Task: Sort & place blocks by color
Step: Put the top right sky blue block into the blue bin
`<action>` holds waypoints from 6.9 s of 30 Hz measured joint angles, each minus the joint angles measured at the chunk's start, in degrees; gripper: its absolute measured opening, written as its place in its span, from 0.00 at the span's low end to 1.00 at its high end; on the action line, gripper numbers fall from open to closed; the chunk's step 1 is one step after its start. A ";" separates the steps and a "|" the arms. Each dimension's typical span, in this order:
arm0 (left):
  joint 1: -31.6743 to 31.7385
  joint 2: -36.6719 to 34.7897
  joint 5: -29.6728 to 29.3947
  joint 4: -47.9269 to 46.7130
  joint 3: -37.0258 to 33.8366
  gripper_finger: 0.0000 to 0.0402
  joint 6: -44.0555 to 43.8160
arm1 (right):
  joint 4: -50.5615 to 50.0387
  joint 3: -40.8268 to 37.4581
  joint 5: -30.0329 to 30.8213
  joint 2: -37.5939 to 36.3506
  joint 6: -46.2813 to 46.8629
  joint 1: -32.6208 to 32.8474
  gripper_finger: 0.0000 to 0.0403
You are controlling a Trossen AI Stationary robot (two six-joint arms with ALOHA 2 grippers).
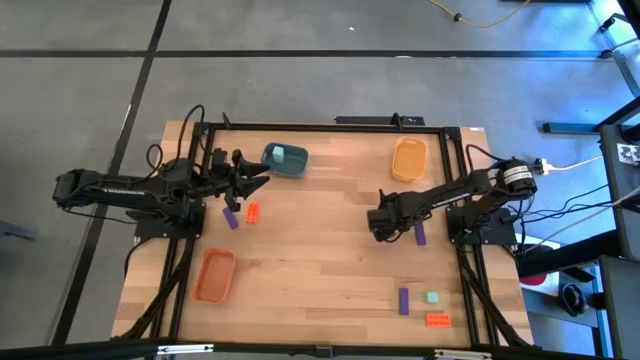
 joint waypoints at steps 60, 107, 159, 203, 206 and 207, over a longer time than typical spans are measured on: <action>0.02 0.02 -0.88 -0.22 0.02 0.47 -0.98 | 25.43 -0.21 17.84 -27.25 -9.56 11.72 0.34; -0.21 26.31 0.85 -31.39 31.36 0.54 43.55 | 76.95 -0.15 4.92 -16.32 -21.52 -1.93 0.34; -7.65 39.34 -8.89 -20.50 37.62 0.52 51.22 | 84.23 -0.15 -1.74 -14.81 -22.76 -4.31 0.34; 13.14 11.19 21.88 -18.63 16.33 0.31 13.25 | 49.69 -0.19 0.42 -38.17 -62.68 -5.00 0.55; 13.51 10.71 24.29 -17.31 12.99 0.31 10.05 | 50.04 -0.19 0.42 -37.64 -64.86 -4.90 0.55; 13.51 10.71 24.82 -17.02 12.37 0.31 9.20 | 50.06 -0.19 0.42 -37.44 -64.86 -4.92 0.55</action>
